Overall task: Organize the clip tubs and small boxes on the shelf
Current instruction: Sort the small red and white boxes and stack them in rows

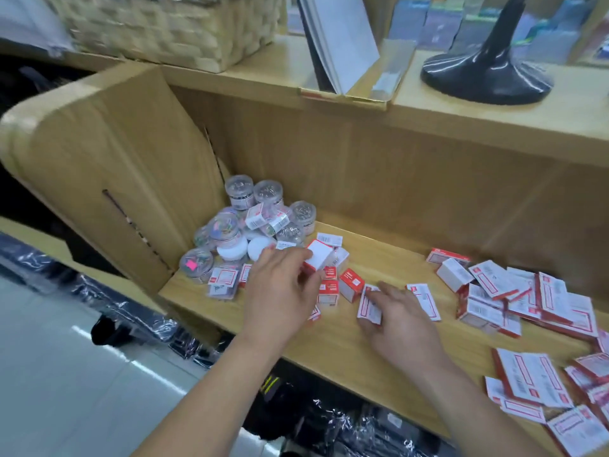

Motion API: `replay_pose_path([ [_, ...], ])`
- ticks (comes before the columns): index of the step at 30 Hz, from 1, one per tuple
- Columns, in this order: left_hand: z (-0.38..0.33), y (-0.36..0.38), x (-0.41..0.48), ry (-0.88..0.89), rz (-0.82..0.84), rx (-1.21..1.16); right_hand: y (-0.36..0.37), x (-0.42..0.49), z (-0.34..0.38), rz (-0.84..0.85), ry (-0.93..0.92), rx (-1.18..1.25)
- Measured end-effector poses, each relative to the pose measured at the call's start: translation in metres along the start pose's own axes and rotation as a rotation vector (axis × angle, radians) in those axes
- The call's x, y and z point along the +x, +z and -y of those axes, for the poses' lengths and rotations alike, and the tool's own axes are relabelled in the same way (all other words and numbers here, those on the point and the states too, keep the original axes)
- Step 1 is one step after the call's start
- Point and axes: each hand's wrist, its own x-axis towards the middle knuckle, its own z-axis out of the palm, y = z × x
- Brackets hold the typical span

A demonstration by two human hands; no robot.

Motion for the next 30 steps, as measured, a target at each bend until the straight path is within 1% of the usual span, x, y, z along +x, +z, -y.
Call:
replay_pose_path([
  [4, 0.008, 0.015, 0.009, 0.053, 0.121, 0.173, -0.001, 0.010, 0.001, -0.017, -0.022, 0.038],
  [6, 0.006, 0.019, 0.008, 0.053, 0.134, 0.262, -0.007, 0.010, 0.003, -0.016, -0.004, 0.073],
  [7, 0.005, 0.018, 0.008, 0.040, 0.115, 0.266, -0.010, 0.010, 0.003, -0.036, 0.005, 0.089],
  [9, -0.004, 0.015, 0.004, 0.046, 0.067, 0.180, -0.015, 0.004, 0.000, -0.108, 0.028, 0.133],
  [11, -0.018, 0.013, -0.002, 0.130, 0.034, 0.056, -0.020, -0.004, -0.004, -0.190, 0.060, 0.193],
  [12, -0.026, 0.014, -0.006, 0.180, 0.042, -0.009, -0.023, -0.008, -0.007, -0.226, 0.084, 0.213],
  [14, -0.039, 0.023, -0.014, 0.237, 0.126, -0.108, -0.031, -0.016, -0.015, -0.274, 0.134, 0.215],
  [16, -0.054, 0.036, -0.024, 0.261, 0.264, -0.137, -0.038, -0.024, -0.027, -0.319, 0.167, 0.200],
  [19, -0.078, 0.060, -0.045, 0.328, 0.481, -0.085, -0.050, -0.040, -0.051, -0.399, 0.207, 0.195],
  [22, -0.096, 0.085, -0.056, 0.308, 0.606, -0.022, -0.061, -0.060, -0.079, -0.441, 0.247, 0.196],
  [24, -0.099, 0.102, -0.053, 0.271, 0.699, 0.078, -0.064, -0.073, -0.098, -0.440, 0.267, 0.197],
  [25, -0.100, 0.109, -0.053, 0.281, 0.720, 0.116, -0.064, -0.080, -0.107, -0.442, 0.289, 0.198],
  [27, -0.105, 0.115, -0.054, 0.342, 0.701, 0.095, -0.065, -0.097, -0.120, -0.456, 0.333, 0.229],
  [30, -0.110, 0.119, -0.067, 0.424, 0.585, -0.109, -0.072, -0.121, -0.139, -0.475, 0.395, 0.274],
])
